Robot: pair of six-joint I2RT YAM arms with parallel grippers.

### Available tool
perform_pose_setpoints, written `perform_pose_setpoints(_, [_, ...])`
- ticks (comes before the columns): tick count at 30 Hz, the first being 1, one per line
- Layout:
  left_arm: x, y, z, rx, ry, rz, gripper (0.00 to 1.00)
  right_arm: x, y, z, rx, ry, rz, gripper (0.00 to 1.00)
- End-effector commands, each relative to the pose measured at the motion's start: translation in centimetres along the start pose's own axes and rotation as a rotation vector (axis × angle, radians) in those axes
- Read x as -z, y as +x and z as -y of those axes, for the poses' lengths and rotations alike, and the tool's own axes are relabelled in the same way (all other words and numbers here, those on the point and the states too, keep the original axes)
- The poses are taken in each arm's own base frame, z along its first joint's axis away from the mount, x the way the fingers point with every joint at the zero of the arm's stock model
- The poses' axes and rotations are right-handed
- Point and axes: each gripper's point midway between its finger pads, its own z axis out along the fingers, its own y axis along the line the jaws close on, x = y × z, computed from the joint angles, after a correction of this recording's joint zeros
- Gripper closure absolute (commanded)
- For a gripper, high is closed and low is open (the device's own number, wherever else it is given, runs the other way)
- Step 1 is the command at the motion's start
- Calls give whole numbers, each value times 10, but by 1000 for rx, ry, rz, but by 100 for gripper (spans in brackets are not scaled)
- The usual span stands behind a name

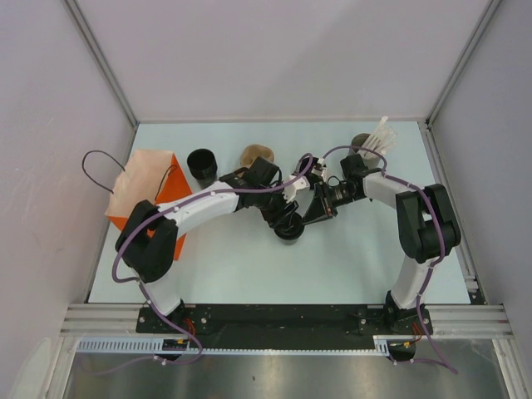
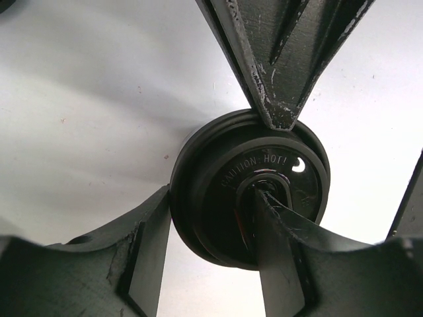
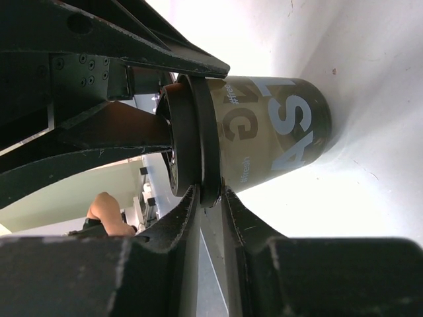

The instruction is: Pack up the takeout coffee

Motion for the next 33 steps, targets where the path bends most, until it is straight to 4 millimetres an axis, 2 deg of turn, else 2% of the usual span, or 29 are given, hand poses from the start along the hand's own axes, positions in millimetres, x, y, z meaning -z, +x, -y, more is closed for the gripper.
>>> perform_pose_setpoints(1, [9, 10, 11, -40, 28, -17, 45, -3, 5, 51, 7, 191, -8, 84])
perform_pose_setpoints(18, [5, 24, 12, -36, 32, -36, 42, -3, 6, 94, -37, 372, -7, 85])
perform_pose_setpoints(22, [10, 14, 12, -39, 33, 9, 40, -3, 4, 88, -14, 367, -2, 85])
perform_pose_setpoints(29, [21, -6, 12, -7, 77, 103, 38, -7, 8, 94, -14, 393, -21, 86])
perform_pose_setpoints(33, [25, -9, 9, 19, 83, 143, 38, -6, 6, 89, -2, 384, -15, 86])
